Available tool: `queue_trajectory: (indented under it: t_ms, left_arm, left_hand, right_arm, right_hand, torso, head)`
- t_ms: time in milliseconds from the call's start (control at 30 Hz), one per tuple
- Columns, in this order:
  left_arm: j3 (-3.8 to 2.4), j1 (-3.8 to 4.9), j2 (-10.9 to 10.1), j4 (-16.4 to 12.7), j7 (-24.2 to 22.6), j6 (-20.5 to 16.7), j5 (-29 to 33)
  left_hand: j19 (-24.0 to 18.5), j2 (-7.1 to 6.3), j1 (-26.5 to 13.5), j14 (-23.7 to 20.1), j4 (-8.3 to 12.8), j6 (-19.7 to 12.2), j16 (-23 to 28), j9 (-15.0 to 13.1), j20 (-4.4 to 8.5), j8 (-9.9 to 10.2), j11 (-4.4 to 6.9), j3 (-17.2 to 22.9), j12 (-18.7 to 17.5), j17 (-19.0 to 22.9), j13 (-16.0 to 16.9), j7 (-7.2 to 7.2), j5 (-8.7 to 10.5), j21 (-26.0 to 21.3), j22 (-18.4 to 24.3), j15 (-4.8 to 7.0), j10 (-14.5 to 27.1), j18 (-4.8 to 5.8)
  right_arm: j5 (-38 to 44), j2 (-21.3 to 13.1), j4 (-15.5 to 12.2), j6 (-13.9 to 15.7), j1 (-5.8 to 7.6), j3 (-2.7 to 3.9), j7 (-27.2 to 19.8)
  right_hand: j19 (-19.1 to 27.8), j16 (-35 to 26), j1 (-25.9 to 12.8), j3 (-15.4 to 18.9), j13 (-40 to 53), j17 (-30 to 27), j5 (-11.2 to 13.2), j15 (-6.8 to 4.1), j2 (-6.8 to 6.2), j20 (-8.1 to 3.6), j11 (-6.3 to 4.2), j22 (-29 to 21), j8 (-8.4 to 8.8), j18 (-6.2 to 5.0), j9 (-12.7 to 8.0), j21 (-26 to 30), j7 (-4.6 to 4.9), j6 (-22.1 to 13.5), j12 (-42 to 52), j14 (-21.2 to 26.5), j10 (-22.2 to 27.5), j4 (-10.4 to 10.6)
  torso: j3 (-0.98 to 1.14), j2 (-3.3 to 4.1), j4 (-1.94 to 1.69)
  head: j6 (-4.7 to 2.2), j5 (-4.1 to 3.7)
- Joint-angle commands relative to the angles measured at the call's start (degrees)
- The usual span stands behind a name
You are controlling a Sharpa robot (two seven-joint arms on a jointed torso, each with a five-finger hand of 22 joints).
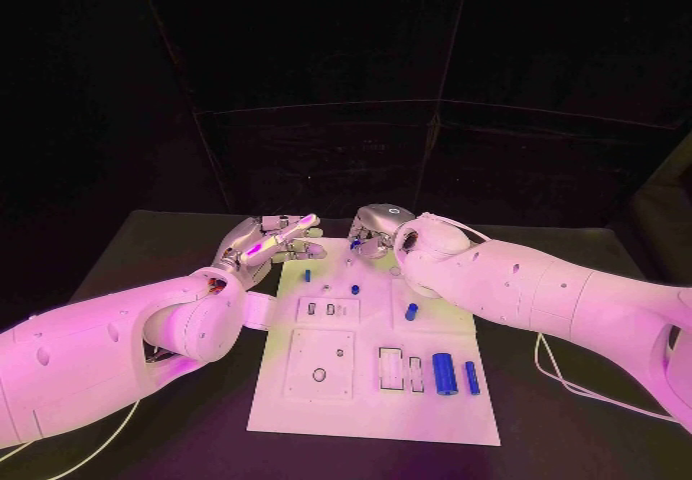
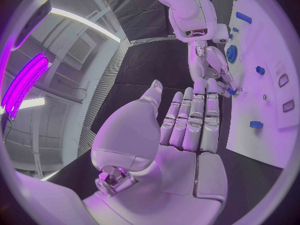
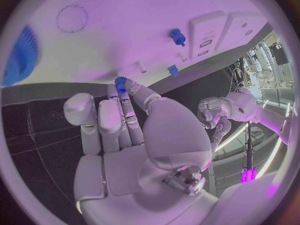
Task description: Assemble the parts on the task board
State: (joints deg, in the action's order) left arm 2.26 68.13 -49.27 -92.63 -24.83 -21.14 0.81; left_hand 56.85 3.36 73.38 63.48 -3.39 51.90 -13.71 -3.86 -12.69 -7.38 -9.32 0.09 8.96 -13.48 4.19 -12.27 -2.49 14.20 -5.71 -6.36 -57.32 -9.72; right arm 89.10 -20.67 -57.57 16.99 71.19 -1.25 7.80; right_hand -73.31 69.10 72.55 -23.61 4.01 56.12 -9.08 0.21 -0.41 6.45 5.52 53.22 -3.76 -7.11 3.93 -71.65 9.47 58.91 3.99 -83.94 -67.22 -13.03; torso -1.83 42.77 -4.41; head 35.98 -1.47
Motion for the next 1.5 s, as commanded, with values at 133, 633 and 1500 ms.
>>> queue_trajectory:
  t_ms: [133, 633, 1500]
  left_arm:
    - [-0.05, 0.11, 0.0, 0.0, 0.0, 0.8, -0.3]
    - [-0.05, 0.11, -0.1, 0.2, 0.2, 1.0, -0.3]
    - [-0.01, 0.12, -0.5, 1.0, 0.6, 1.6, -0.3]
  left_hand:
    - [0.4, 0.21, -0.1, 0.4, 0.1, -0.1, 0.2, 0.1, -0.04, 0.1, -0.13, -0.4, -0.2, -0.1, -0.1, -0.04, -0.32, -0.2, 0.1, -0.07, 0.2, -0.75]
    - [0.5, 0.3, -0.1, 0.4, 0.1, -0.2, 0.3, 0.1, -0.05, 0.2, -0.15, -0.4, -0.3, -0.2, -0.1, -0.06, -0.32, -0.4, 0.1, -0.08, 0.3, -0.75]
    - [0.5, 0.37, 0.0, 0.3, 0.3, -0.3, 0.5, 0.1, -0.08, 0.4, -0.18, -0.5, -0.6, -0.3, -0.1, -0.02, -0.32, -0.5, 0.3, -0.12, 0.4, -0.74]
  right_arm:
    - [0.0, 0.0, -0.2, -1.3, 0.09, 0.01, -0.6]
    - [-0.5, -1.8, -1.7, 2.3, 0.11, 0.01, -0.1]
    - [-9.9, -21.2, -15.9, -5.9, 2.2, 2.03, 6.9]
  right_hand:
    - [0.2, 0.5, -1.4, 0.9, -0.2, -0.1, 1.8, 0.54, -1.96, 0.28, 0.25, 0.1, 0.15, 0.15, -0.1, 0.0, 0.18, -1.2, -0.2, -0.7, 1.4, 1.9]
    - [2.5, -0.8, -0.2, 4.0, -0.3, -2.5, 3.6, 1.0, -3.9, 0.77, 0.92, -4.8, 0.14, -0.67, -0.1, 2.8, 0.53, -5.3, -0.2, 0.1, 6.6, 4.5]
    - [-5.3, 8.6, -1.5, 17.4, 28.5, 10.3, -3.4, -2.16, -7.21, -2.4, -3.13, 9.0, -1.42, 1.85, 0.4, -5.3, -1.56, -5.7, 32.9, -2.6, -9.3, 16.5]
  torso:
    - [-0.03, 0.04, -0.02]
    - [0.05, 0.07, 0.12]
    - [0.87, -0.06, 1.77]
  head:
    - [0.04, -0.01]
    - [-0.13, 0.04]
    - [-1.23, -0.66]
